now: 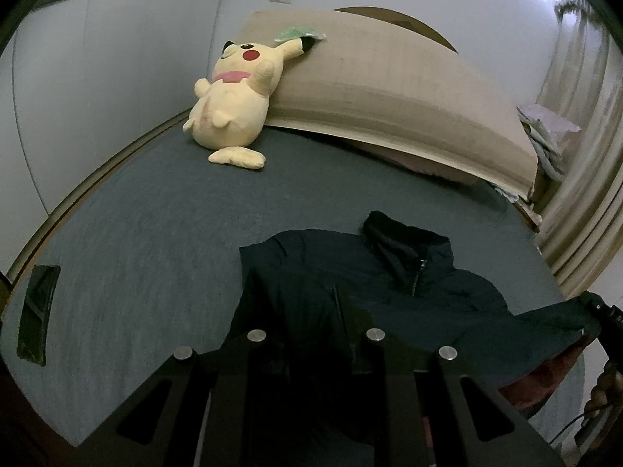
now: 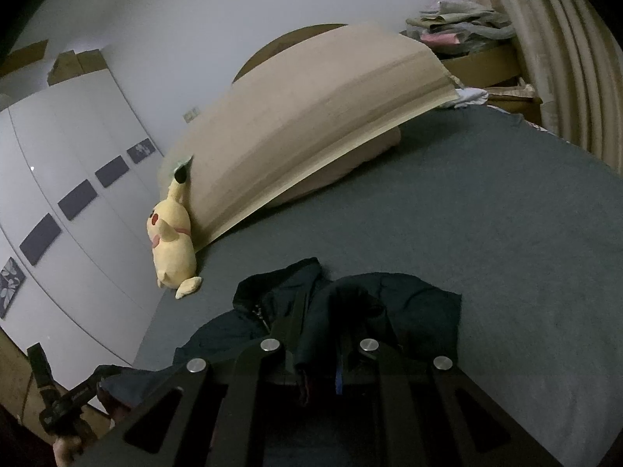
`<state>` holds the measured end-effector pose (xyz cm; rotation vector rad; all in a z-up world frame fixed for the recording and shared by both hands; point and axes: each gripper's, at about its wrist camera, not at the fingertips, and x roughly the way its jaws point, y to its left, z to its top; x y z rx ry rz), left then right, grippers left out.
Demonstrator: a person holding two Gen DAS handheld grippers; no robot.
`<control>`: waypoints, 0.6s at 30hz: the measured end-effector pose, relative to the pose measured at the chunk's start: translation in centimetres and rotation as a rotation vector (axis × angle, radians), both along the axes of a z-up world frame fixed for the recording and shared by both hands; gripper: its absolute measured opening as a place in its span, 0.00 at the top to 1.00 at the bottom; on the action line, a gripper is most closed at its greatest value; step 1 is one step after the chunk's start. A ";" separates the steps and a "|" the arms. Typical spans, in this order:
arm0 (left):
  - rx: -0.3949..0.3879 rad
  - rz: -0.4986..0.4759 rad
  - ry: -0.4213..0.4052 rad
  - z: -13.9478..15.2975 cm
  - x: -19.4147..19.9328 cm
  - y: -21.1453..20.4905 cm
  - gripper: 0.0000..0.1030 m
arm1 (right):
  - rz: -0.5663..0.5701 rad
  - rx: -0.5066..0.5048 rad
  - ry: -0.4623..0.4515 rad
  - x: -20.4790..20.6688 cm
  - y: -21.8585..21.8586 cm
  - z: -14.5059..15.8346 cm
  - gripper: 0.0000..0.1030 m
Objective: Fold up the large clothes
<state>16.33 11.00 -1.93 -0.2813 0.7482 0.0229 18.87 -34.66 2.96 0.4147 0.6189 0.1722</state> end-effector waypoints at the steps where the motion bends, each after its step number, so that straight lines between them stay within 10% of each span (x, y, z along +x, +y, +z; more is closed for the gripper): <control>1: 0.002 0.000 0.001 0.0 0.1 0.0 0.82 | -0.001 -0.002 0.002 0.1 0.1 0.0 0.90; 18: 0.030 -0.002 0.013 -0.5 2.2 -0.1 0.82 | -0.004 -0.024 0.022 2.3 0.5 -0.4 0.90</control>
